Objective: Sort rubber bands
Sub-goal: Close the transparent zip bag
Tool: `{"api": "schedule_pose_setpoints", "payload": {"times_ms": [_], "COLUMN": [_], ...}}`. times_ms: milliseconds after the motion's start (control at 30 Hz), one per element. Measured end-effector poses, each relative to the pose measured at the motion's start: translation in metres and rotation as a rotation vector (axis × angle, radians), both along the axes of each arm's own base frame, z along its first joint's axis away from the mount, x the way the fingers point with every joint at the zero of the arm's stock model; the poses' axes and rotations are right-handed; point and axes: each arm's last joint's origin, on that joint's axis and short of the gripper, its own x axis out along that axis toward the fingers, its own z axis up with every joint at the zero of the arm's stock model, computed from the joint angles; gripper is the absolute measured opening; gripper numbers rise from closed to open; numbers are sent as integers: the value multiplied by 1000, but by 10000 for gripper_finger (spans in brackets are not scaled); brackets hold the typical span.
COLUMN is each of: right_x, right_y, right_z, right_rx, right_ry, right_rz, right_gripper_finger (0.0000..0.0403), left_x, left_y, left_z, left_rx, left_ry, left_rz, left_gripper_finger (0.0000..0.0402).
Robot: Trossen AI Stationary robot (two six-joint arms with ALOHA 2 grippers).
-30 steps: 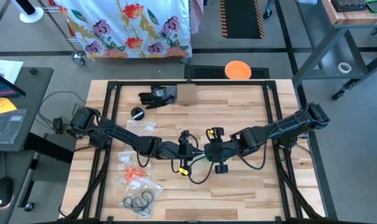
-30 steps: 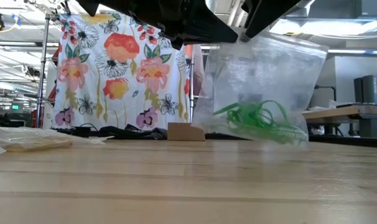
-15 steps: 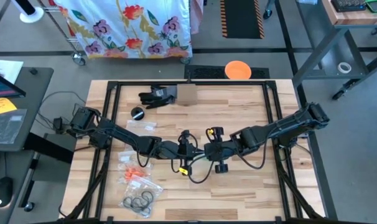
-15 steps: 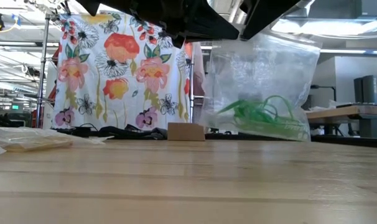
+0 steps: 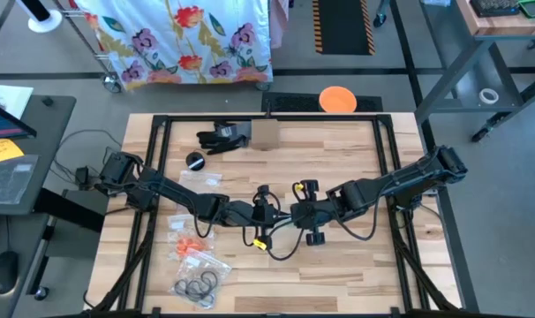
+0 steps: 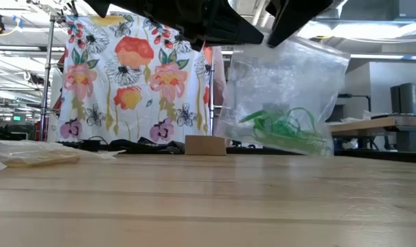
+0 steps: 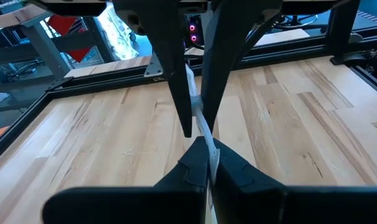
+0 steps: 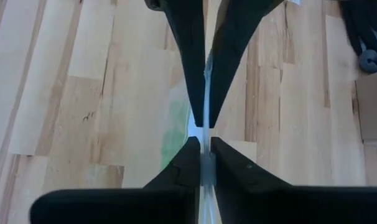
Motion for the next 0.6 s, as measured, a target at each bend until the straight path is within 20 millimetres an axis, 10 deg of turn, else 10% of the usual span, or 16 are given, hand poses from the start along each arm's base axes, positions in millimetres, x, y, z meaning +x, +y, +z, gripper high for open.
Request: {"api": "schedule_pose_setpoints", "payload": {"times_ms": [600], "right_x": [-8], "right_y": [3], "right_z": [-2], "right_rx": [-4], "right_ry": [60], "right_rz": [-15], "right_gripper_finger": [19], "left_x": [-15], "left_y": [-14], "left_z": [16], "left_rx": [48], "left_ry": [11], "left_rz": [-20], "left_gripper_finger": [0]}}
